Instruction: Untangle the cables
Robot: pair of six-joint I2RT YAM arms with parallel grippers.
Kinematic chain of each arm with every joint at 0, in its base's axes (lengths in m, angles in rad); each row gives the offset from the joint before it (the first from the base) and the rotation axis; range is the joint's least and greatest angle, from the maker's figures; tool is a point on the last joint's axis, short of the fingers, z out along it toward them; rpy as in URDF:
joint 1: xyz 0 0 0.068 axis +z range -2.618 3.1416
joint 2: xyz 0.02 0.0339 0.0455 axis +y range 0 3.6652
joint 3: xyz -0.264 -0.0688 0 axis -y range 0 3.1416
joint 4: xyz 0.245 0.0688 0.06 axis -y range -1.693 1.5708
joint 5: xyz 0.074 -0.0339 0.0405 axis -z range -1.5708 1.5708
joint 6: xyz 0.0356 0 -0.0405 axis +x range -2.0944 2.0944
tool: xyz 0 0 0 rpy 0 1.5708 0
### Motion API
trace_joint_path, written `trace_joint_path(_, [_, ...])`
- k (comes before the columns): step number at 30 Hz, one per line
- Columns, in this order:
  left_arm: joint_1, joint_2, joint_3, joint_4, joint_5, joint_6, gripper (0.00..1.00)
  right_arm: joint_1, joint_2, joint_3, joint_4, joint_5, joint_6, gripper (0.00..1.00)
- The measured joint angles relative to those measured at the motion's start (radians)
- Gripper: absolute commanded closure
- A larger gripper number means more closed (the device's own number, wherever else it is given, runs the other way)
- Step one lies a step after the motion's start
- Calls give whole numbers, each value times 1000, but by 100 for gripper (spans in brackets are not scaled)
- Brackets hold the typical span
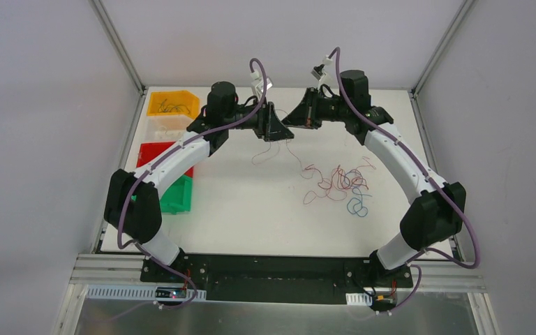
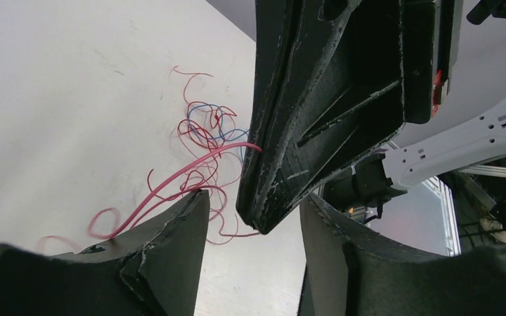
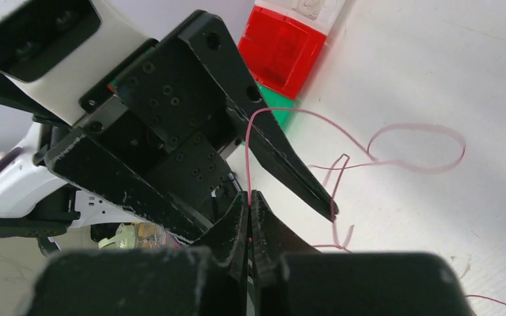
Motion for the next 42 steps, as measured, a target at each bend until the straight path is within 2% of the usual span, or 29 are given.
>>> trace_joint_path(3, [-10,14,0,42,7,-23,50,0,0,-2,24,0,26,100])
trace_joint_path(4, [-13,16,0,51,7,-27,58,0,0,-5,33,-2,35,100])
trace_joint_path(5, [-13,18,0,61,6,-32,80,0,0,-6,37,-3,40,100])
trace_joint_path(6, [-13,20,0,69,6,-37,96,0,0,-6,39,-4,47,100])
trace_joint_path(7, [-13,21,0,72,8,-47,100,0,0,-6,44,4,49,100])
trace_joint_path(8, [-13,21,0,71,11,-44,100,-3,0,-6,45,-1,54,94])
trace_joint_path(11, [-10,21,1,66,-9,-44,100,-42,1,-6,47,-9,61,57])
trace_joint_path(13, [-8,15,1,33,-22,-34,100,-69,1,-5,-1,-26,31,48])
trace_joint_path(18, [35,2,2,-96,-69,21,100,-175,0,-23,-272,26,-336,42])
trace_joint_path(22, [72,2,3,-158,-99,36,100,-207,-10,-183,-411,154,-620,36])
trace_joint_path(25, [74,2,10,-180,-100,49,100,-191,22,-280,-469,222,-721,33])
trace_joint_path(28, [75,3,28,-201,-100,64,100,-153,84,-302,-463,293,-760,33])
trace_joint_path(30, [81,4,41,-208,-98,70,100,-123,111,-302,-426,331,-767,36])
trace_joint_path(31, [85,4,47,-211,-97,73,100,-108,124,-301,-403,352,-771,50])
trace_joint_path(34, [104,5,53,-215,-95,77,100,-77,173,-294,-349,399,-787,98])
trace_joint_path(38, [147,5,65,-250,-91,87,100,-77,254,-269,-325,475,-809,100])
trace_joint_path(42, [269,5,106,-314,-79,122,100,-113,264,-269,-350,530,-846,100])
